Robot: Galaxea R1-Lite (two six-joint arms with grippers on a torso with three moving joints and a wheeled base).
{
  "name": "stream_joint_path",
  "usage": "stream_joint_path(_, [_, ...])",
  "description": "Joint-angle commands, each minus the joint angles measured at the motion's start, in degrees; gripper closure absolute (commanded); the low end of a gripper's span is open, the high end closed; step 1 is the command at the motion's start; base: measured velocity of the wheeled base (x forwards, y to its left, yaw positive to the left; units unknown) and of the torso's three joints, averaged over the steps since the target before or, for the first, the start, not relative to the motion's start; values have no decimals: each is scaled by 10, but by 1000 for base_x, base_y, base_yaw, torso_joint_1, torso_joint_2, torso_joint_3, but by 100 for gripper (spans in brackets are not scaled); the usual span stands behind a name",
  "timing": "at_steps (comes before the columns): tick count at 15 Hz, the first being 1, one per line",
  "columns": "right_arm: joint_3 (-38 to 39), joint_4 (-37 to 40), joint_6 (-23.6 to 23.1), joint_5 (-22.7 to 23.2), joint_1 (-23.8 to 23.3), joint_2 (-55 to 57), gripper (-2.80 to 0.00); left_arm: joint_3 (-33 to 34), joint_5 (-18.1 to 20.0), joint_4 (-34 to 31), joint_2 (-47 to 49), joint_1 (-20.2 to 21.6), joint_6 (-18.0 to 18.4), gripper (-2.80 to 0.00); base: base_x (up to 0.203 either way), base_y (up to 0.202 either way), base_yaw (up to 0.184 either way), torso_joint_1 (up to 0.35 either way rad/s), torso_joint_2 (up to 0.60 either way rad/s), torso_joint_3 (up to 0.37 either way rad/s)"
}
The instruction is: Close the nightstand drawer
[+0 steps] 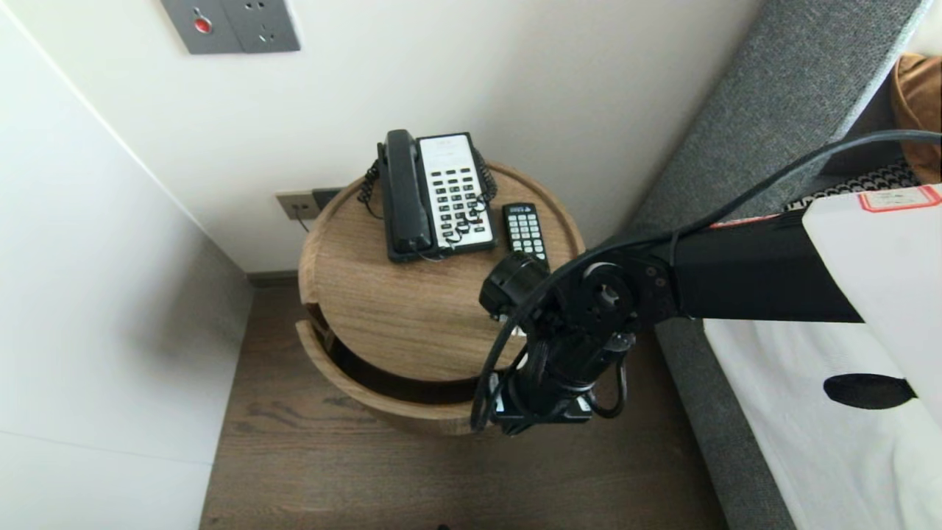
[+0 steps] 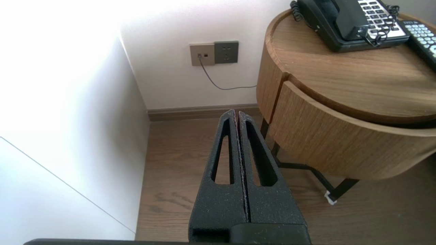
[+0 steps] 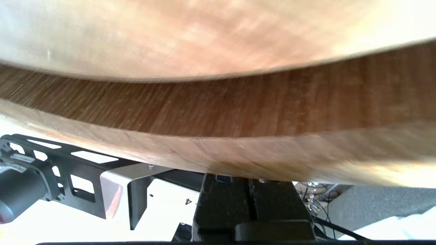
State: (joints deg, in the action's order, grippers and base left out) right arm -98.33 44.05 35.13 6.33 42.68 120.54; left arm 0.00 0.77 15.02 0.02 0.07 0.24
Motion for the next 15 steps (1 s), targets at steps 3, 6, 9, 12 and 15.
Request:
stream_joint_path(3, [-40,22,-12,-1,-14,7,0,23,0,1,-2,0,0,0,0,0,0,0,0,0])
stream_joint_path(6, [-68,32,-14,-1,-18,14,0,23,0,1,-2,0,0,0,0,0,0,0,0,0])
stream_joint_path(9, [-103,67,-14,-8,-19,27,0,23,0,1,-2,0,0,0,0,0,0,0,0,0])
stream_joint_path(12, [-106,69,-14,-9,-18,24,0,23,0,1,-2,0,0,0,0,0,0,0,0,0])
stream_joint_path(15, [-106,76,-14,-12,-18,13,0,23,0,1,-2,0,0,0,0,0,0,0,0,0])
